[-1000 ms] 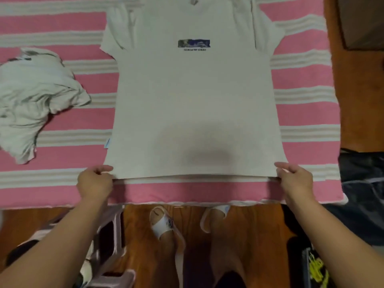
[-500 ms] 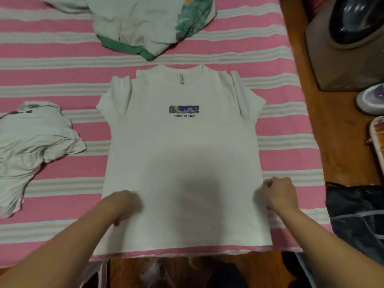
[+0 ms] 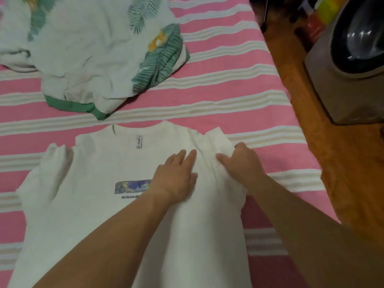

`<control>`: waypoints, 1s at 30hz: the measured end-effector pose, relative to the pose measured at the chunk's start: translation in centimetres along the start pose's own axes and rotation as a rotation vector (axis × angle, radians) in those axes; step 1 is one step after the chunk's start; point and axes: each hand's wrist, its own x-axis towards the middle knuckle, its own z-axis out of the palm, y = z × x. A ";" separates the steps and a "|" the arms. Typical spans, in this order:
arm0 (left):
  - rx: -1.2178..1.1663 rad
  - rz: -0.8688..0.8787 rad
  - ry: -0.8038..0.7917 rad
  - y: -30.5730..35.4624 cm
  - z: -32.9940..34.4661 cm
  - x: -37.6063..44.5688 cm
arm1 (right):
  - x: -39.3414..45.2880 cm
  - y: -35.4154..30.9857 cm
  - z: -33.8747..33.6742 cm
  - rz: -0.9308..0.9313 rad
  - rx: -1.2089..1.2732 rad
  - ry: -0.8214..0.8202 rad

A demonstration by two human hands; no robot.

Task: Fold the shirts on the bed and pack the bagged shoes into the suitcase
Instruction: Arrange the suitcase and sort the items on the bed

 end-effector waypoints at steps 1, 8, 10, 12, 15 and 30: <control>0.056 -0.010 -0.010 0.5 -0.3 0.5 | -0.1 1.1 -0.9 0.043 0.038 0.069; 0.292 -0.075 -0.117 3.5 -3.0 5.2 | -4.7 6.4 -3.6 0.308 0.350 0.250; 0.338 -0.099 -0.162 4.0 -3.2 6.5 | -4.4 6.7 -4.1 0.309 0.408 0.207; 0.342 -0.120 -0.216 4.3 -3.5 7.6 | -3.9 7.1 -4.9 0.305 0.466 0.142; 0.172 -0.162 -0.185 4.7 -4.5 6.8 | -3.8 5.7 -6.6 0.241 0.470 0.064; -1.311 -0.336 0.082 -0.1 0.1 -5.8 | -22.8 9.4 0.6 0.266 0.049 0.131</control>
